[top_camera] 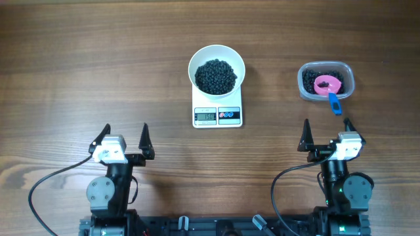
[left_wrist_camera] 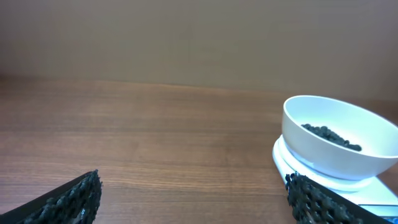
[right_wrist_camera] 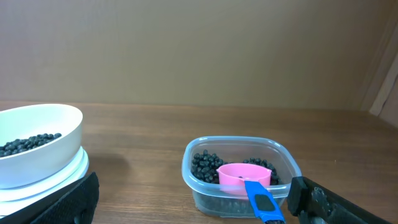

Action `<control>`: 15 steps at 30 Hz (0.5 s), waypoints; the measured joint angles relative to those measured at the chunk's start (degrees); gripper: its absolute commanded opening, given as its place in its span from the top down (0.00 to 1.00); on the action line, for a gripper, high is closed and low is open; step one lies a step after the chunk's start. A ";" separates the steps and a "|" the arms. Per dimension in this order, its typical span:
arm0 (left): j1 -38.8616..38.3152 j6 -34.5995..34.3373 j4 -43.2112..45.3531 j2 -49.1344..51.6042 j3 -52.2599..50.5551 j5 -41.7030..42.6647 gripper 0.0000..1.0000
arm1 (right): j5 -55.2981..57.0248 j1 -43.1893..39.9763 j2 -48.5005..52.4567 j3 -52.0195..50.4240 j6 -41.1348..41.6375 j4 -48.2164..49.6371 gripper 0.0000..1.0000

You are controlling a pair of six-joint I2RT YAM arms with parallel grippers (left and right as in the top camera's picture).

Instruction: Scoop item into bowl and weigh 150g on scale

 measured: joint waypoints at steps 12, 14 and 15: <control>0.00 0.61 -0.15 0.15 0.00 -0.68 0.00 | 0.00 0.00 0.00 0.00 0.00 0.00 0.00; 0.00 0.61 -0.15 -0.20 0.00 -0.72 0.00 | 0.00 0.00 0.00 0.00 0.00 0.00 0.01; 0.00 0.61 -0.15 -0.33 0.00 -0.83 0.00 | 0.00 0.00 0.00 0.00 0.00 0.00 0.00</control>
